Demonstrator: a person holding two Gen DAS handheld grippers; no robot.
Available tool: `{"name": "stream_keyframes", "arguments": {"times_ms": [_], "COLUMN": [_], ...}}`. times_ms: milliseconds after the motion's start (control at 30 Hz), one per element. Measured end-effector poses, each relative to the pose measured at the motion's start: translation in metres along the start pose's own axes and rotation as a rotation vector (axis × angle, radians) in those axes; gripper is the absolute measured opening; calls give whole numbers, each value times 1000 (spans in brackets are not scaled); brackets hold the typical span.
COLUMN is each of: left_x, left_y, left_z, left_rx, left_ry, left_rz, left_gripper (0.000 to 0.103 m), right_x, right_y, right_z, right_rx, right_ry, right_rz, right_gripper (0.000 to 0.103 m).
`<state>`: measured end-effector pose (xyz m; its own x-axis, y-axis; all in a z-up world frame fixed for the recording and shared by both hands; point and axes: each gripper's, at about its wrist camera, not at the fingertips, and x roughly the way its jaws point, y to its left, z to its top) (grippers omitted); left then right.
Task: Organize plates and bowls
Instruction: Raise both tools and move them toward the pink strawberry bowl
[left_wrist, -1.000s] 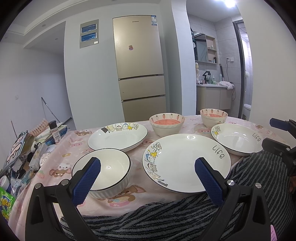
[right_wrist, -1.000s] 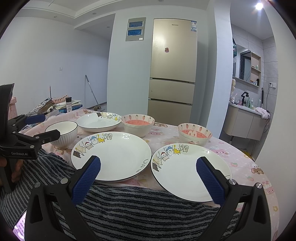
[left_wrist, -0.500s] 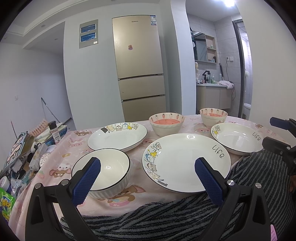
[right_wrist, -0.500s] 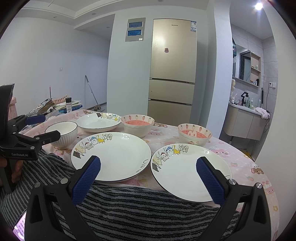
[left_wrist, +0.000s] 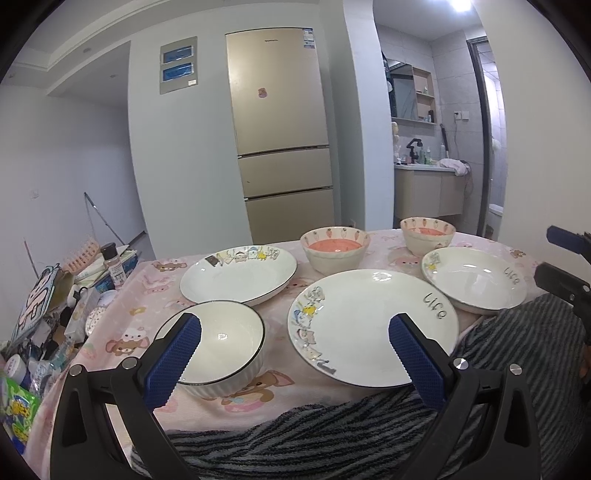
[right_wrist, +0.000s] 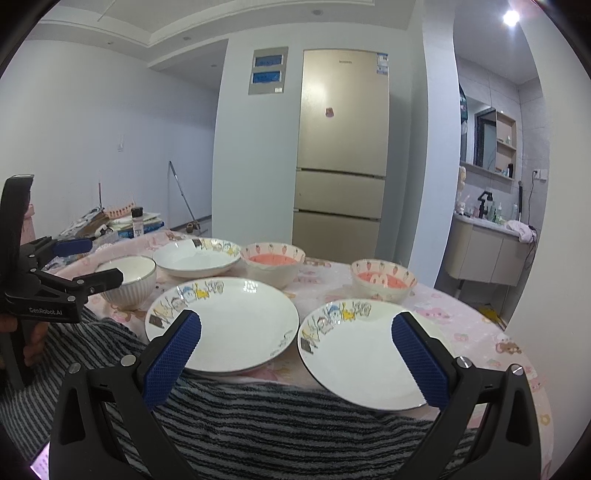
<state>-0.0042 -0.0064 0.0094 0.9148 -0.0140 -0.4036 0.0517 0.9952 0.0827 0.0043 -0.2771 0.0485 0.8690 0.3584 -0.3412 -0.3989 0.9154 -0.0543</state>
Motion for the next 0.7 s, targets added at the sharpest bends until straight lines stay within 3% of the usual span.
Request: {"name": "stream_keyframes", "arguments": {"times_ms": [100,300,700], "left_x": [-13,-37,-80], "left_y": [3,11,6], "left_z": [20,65,135], "left_rx": [-14,-59,-9], "left_ry": [-10,-45,-180], "left_rz": [-42,-54,-22], "left_gripper": [103,103,103], "right_x": [-10,-30,-42], "right_y": [-3,-11,-22], "right_z": [18,65,126], "right_rx": [-11,-10,15], "right_ry": [-23,-106,-188], "right_rz": [13,35,57], "right_gripper": [103,103,103]}}
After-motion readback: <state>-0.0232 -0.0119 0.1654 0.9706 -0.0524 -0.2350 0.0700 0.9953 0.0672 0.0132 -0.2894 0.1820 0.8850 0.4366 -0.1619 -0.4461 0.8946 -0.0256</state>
